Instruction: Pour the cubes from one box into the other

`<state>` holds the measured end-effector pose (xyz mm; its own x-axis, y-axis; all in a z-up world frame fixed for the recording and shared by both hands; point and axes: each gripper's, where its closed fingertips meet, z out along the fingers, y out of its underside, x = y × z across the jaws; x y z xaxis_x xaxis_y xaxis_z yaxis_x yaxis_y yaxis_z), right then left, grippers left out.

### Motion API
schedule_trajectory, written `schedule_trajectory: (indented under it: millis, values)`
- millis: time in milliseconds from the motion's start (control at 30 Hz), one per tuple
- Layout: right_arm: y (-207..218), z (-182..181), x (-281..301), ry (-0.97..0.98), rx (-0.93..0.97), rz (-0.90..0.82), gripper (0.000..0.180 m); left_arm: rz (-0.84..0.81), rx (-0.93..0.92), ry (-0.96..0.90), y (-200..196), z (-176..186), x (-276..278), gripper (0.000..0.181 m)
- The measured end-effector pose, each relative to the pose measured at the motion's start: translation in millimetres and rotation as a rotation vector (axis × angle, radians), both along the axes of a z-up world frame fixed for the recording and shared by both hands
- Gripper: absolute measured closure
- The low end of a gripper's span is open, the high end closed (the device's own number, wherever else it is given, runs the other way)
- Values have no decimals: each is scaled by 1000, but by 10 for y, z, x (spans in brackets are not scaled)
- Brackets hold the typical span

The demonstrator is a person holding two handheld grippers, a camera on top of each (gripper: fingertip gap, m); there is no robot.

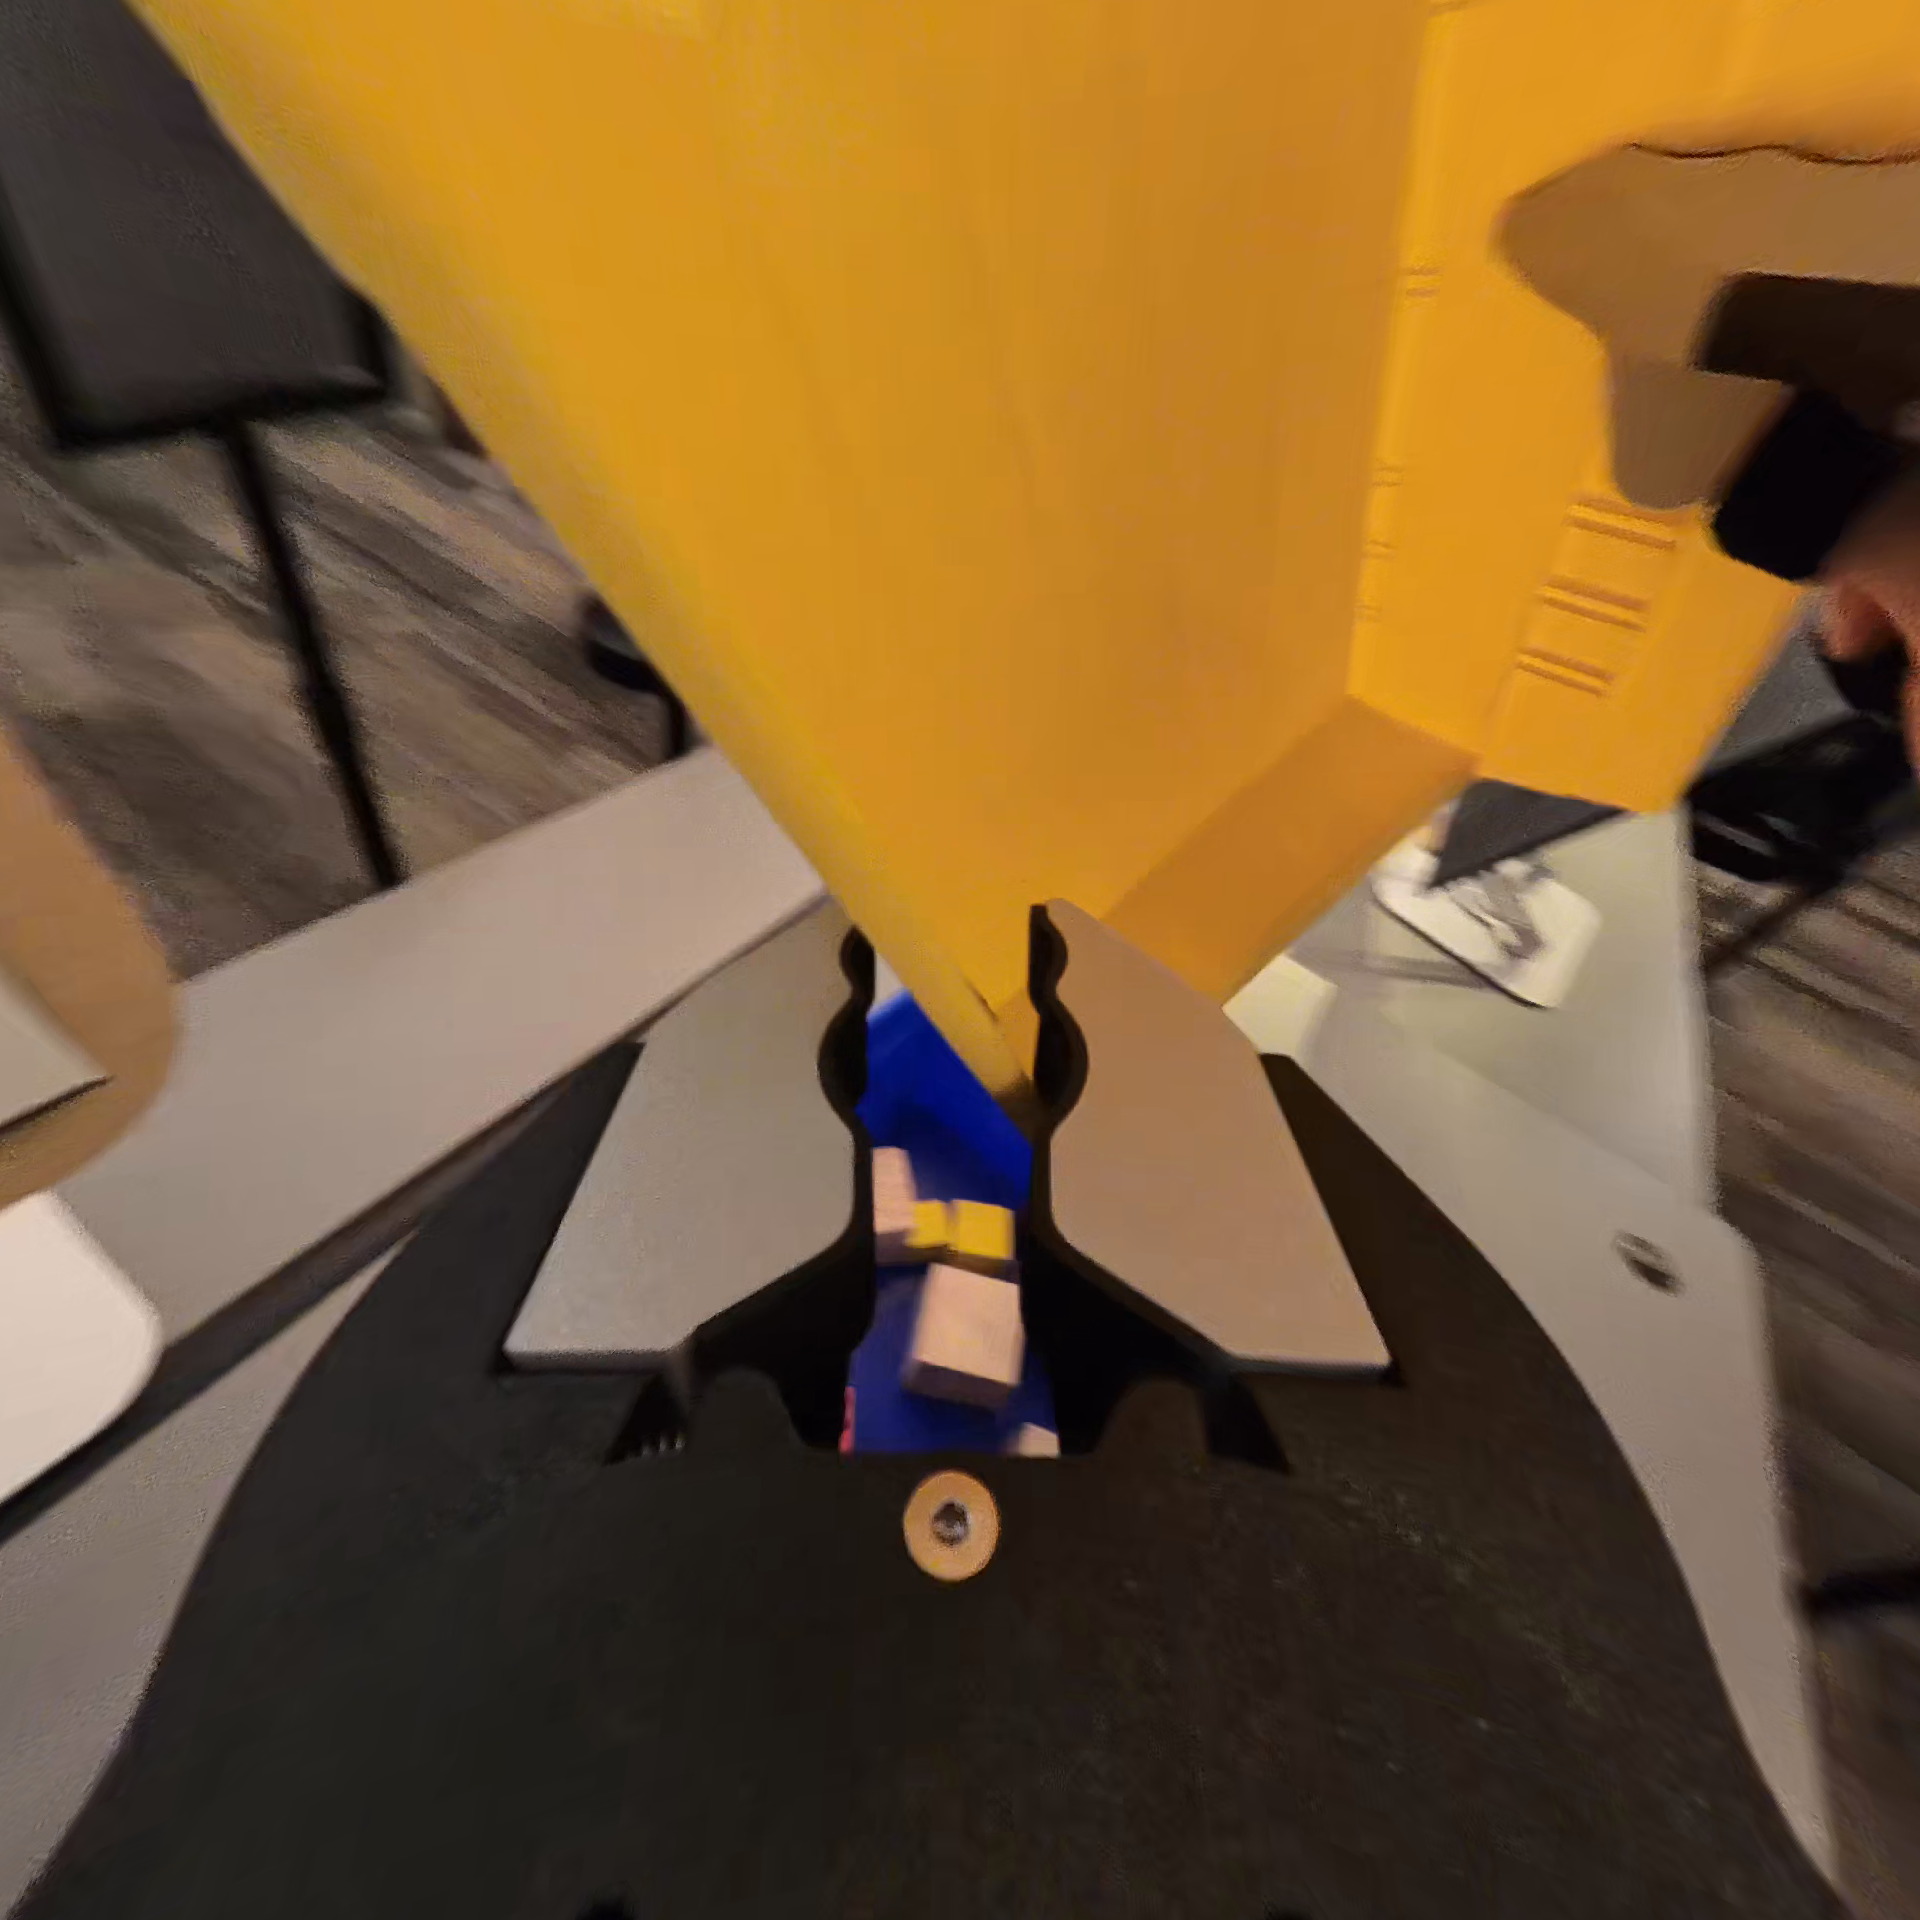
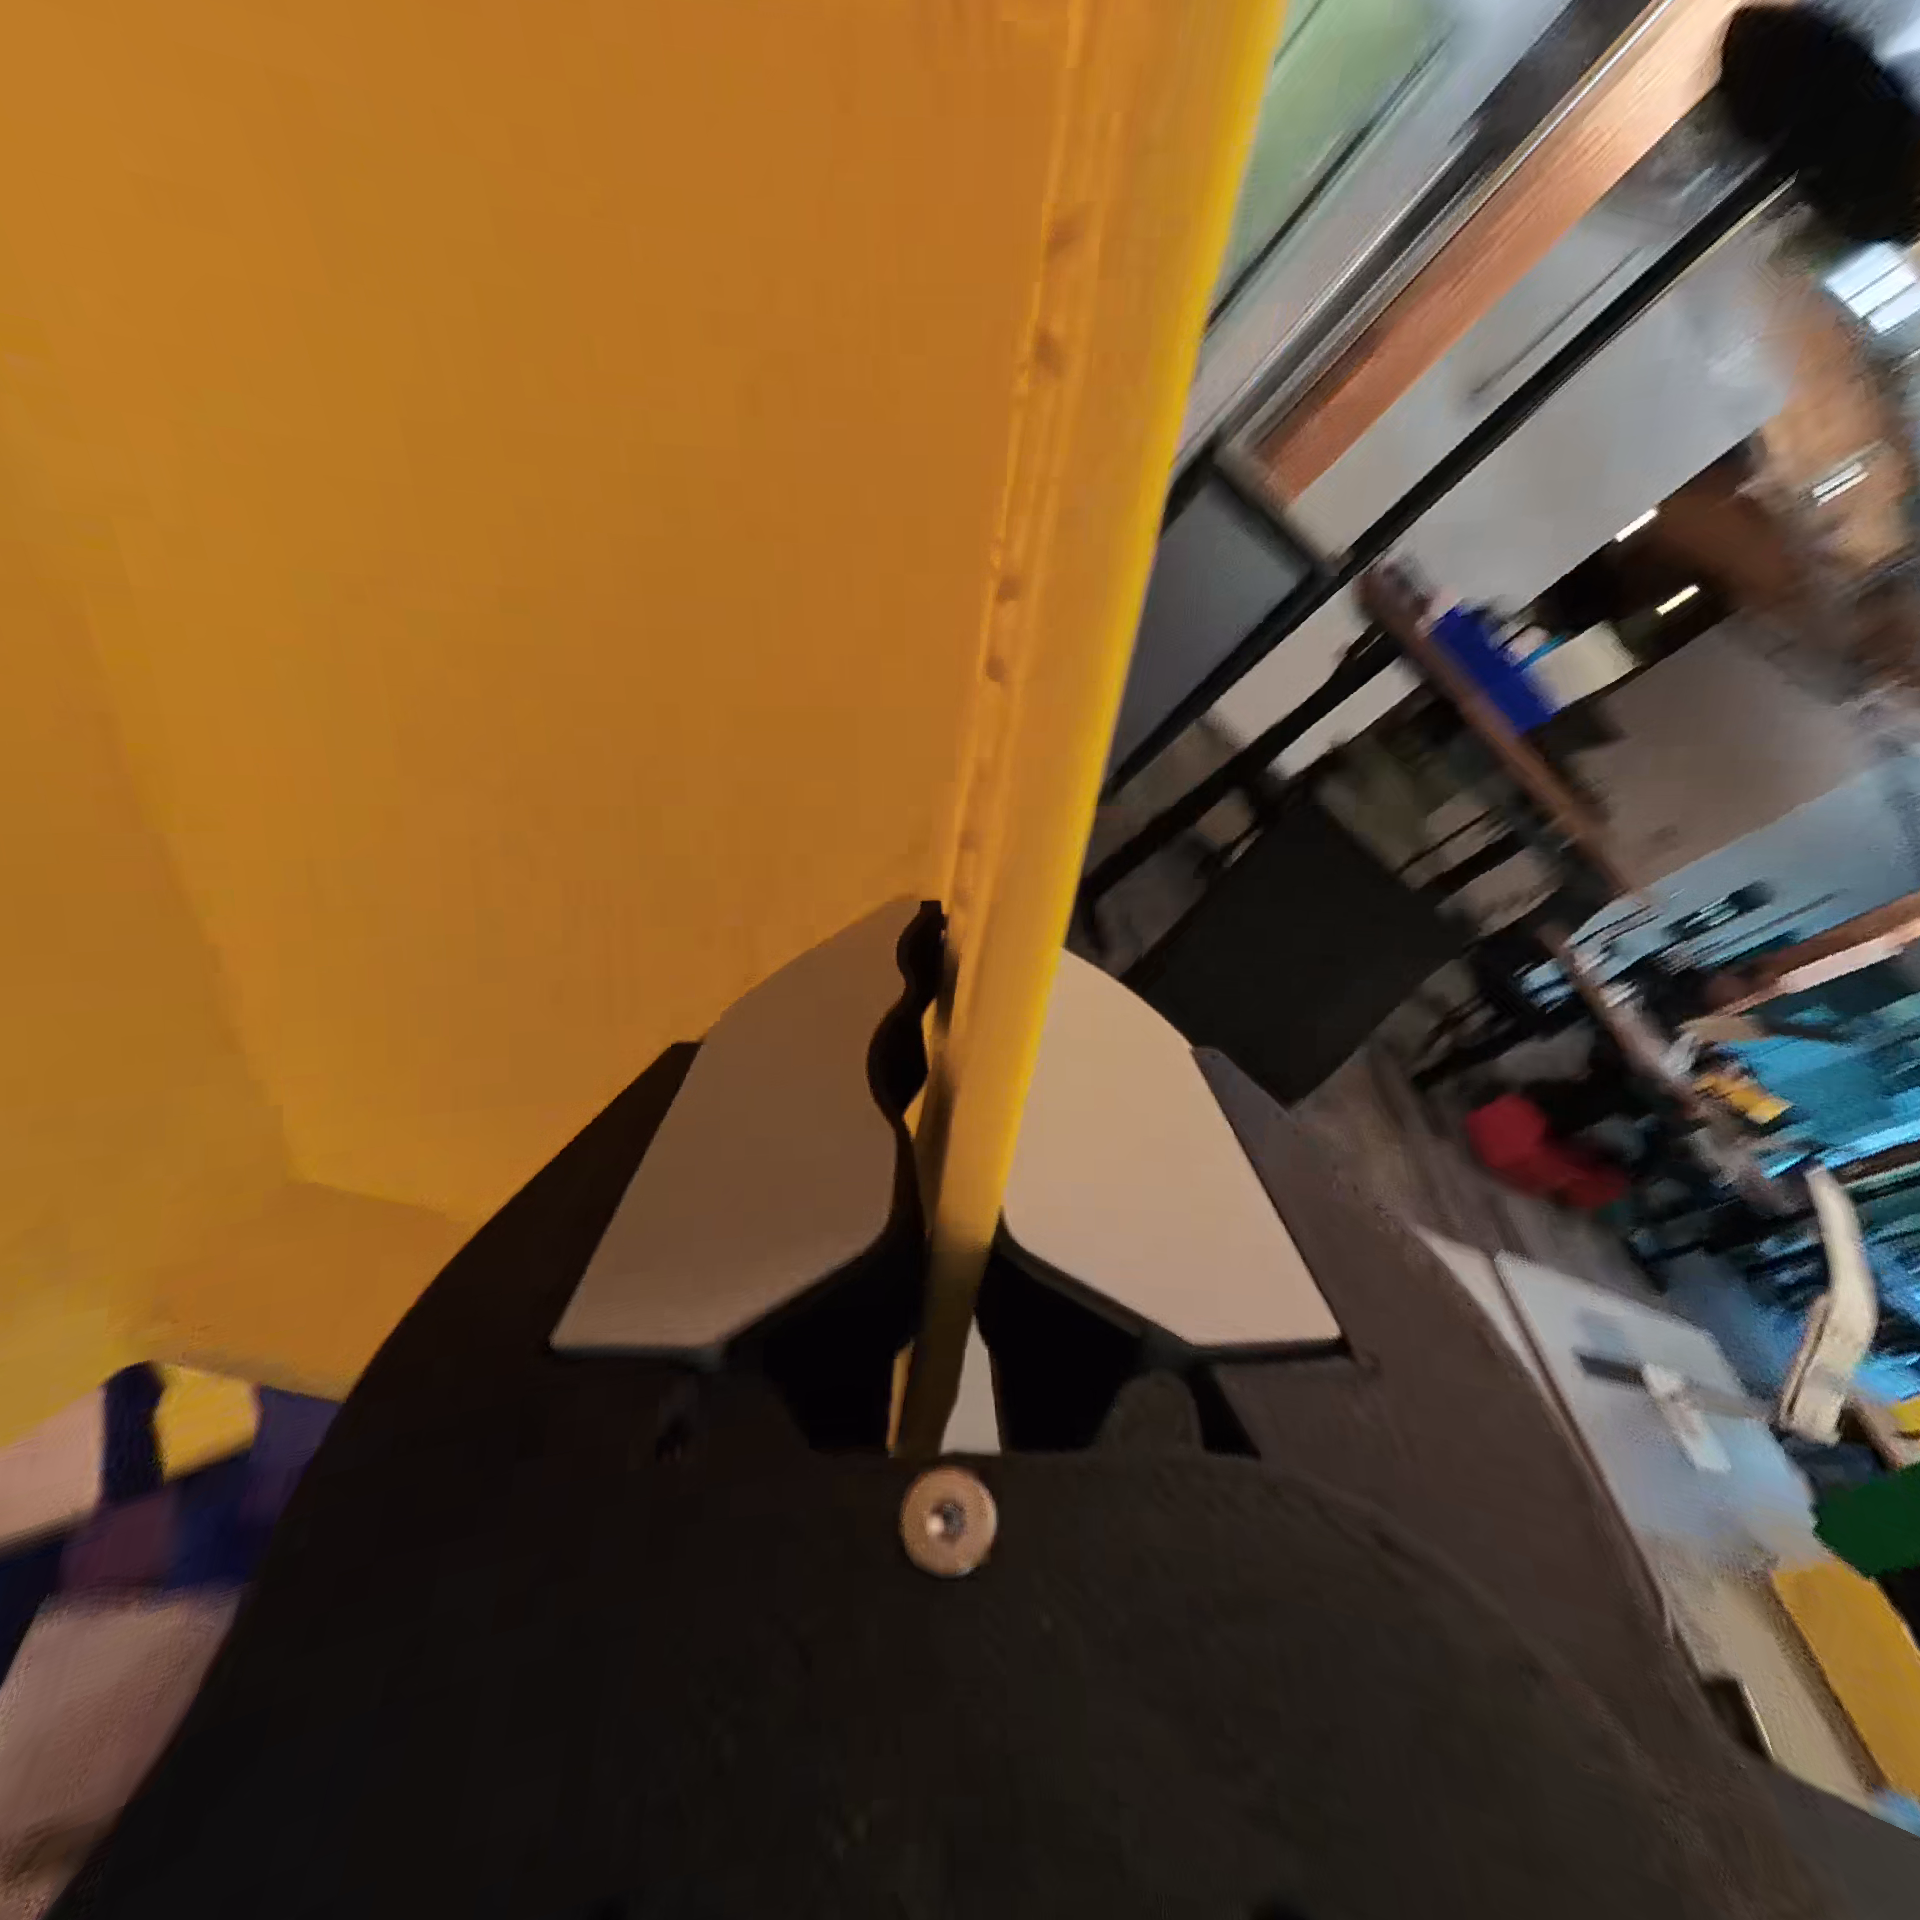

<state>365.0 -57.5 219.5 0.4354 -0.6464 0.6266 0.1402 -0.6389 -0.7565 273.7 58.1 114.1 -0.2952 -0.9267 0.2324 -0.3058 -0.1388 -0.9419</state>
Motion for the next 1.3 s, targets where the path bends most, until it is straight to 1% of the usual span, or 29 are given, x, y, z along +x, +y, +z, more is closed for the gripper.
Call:
schedule_trajectory:
  millis: [33, 67, 100, 167, 200, 267, 333, 367, 400, 500, 567, 633, 700, 733, 767, 833, 967, 1067, 1100, 1200, 1300]
  values:
    - [-96, -44, 101, 133, -49, -27, 176, -46, -19, 32, -110, 67, -40, 148]
    - [-230, -108, 186, 273, -91, -73, 176, -71, -28, 51, -180, 135, -95, 149]
    - [-382, -162, 258, 368, -143, -103, 176, -89, -40, 62, -230, 200, -156, 143]
    - [-755, -282, 382, 495, -224, -183, 175, -111, -49, 113, -257, 218, -306, 143]
    - [-964, -368, 416, 554, -263, -233, 175, -95, -21, 173, -209, 119, -368, 143]
    - [-1396, -595, 447, 660, -352, -334, 175, -54, 74, 353, -41, -277, -487, 135]
    - [-1750, -907, 447, 775, -412, -401, 175, -77, 134, 556, 94, -767, -627, 131]
    - [-1887, -1089, 434, 836, -429, -420, 175, -61, 137, 649, 194, -1002, -689, 123]
    - [-2002, -1276, 411, 895, -447, -431, 175, -56, 112, 727, 255, -1202, -750, 122]
    - [-2202, -1799, 329, 1035, -476, -437, 175, -69, -52, 881, 265, -1584, -881, 133]
    - [-2242, -2066, 314, 1070, -482, -428, 175, -92, -172, 949, 176, -1713, -906, 133]
    - [-2276, -2255, 335, 1074, -490, -435, 175, -115, -240, 992, 73, -1796, -884, 142]
    - [-2313, -2390, 343, 1081, -501, -453, 175, -84, -161, 1068, 128, -1963, -884, 150]
    - [-2326, -2447, 339, 1088, -510, -456, 175, -78, -120, 1111, 149, -2034, -905, 150]
    - [-2336, -2500, 331, 1099, -511, -460, 175, -96, -129, 1128, 111, -2043, -898, 157]
    - [-2320, -2591, 315, 1133, -476, -454, 175, -91, -132, 1172, 106, -2051, -905, 159]
    - [-2289, -2736, 261, 1210, -404, -458, 175, -84, -64, 1260, 146, -2056, -964, 167]
    - [-2198, -2857, 192, 1266, -359, -462, 175, -51, 119, 1303, 292, -2064, -1053, 169]
    - [-2147, -2900, 159, 1286, -346, -453, 175, -39, 151, 1314, 356, -2064, -1092, 168]
    - [-1933, -3031, 38, 1348, -306, -407, 175, -16, 131, 1316, 591, -2065, -1224, 169]
    - [-1624, -3160, -94, 1401, -254, -348, 174, 34, 118, 1339, 969, -2063, -1494, 170]
